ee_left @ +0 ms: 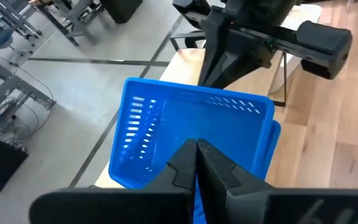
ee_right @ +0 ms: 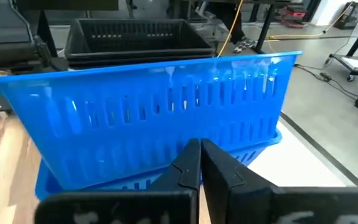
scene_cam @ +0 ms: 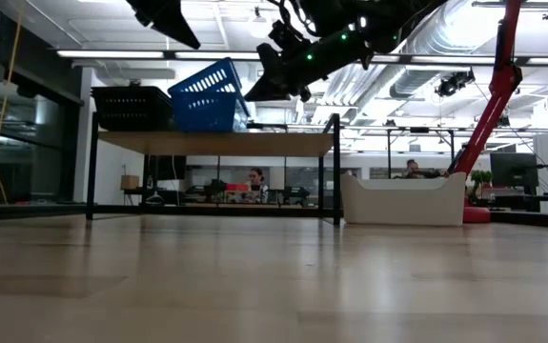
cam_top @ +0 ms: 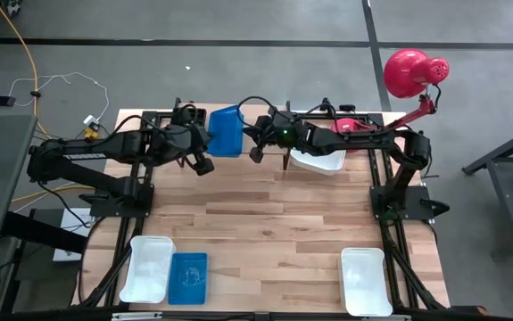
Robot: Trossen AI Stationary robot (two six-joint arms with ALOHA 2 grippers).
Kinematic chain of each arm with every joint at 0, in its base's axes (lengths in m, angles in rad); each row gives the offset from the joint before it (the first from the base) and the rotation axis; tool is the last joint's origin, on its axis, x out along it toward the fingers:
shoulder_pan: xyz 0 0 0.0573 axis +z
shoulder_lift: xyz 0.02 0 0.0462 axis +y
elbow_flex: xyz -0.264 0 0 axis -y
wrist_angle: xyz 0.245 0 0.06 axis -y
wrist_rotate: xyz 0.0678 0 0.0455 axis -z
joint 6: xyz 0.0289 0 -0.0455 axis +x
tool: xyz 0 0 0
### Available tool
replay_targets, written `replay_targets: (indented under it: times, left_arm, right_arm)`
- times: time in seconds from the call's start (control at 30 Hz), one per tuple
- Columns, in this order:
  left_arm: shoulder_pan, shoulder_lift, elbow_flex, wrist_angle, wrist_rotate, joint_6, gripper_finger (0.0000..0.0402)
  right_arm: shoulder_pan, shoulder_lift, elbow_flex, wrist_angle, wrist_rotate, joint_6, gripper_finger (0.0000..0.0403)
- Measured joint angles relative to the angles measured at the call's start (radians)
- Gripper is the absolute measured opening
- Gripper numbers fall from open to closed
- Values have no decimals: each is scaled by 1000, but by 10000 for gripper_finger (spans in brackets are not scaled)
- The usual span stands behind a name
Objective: Stack baskets on shelf by color
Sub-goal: Stack the top left blue bin on the blue bin on the shelf
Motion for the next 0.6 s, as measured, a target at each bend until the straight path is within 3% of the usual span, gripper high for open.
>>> replay_targets:
  times: [0.6]
  left_arm:
    - [2, -11, 0, 1, -10, 0, 0]
  right_arm:
    - [18, 6, -2, 12, -25, 26, 0]
